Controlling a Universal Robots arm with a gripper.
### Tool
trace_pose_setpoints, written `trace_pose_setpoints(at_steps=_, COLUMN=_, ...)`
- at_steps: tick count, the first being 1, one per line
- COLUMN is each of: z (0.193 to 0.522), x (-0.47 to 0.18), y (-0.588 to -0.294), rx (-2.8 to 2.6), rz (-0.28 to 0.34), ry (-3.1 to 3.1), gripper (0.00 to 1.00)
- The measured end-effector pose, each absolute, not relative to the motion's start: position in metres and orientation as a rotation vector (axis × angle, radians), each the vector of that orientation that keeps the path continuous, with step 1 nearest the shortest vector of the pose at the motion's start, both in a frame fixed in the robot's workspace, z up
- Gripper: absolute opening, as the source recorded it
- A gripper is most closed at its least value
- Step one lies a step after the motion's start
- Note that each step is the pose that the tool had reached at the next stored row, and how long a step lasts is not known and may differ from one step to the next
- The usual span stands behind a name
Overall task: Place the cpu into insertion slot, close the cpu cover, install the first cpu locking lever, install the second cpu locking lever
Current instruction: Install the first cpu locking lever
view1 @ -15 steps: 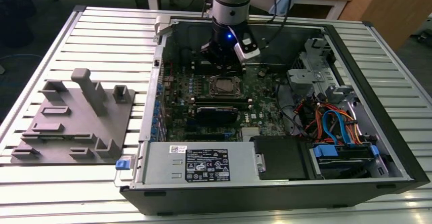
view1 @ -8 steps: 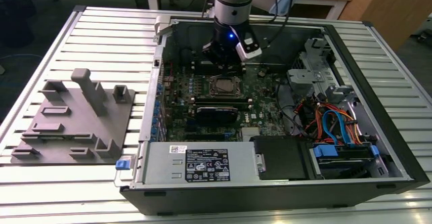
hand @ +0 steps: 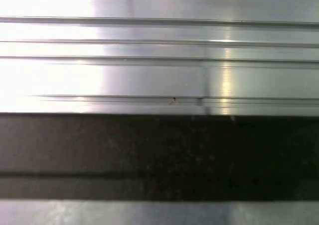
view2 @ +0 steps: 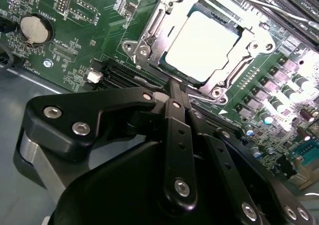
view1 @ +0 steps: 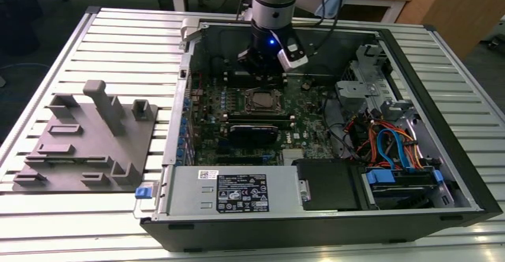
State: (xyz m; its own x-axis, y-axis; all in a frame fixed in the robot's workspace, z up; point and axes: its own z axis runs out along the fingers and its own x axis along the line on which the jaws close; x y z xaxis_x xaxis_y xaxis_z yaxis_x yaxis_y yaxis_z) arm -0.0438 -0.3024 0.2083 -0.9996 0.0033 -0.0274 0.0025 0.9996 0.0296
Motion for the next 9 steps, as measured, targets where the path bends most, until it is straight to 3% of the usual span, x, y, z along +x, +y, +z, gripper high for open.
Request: trace_pose_setpoints(at_steps=9, z=0.2083, x=-0.0385, y=-0.3017, rx=0.004, rz=0.046, ry=3.114, gripper=0.10)
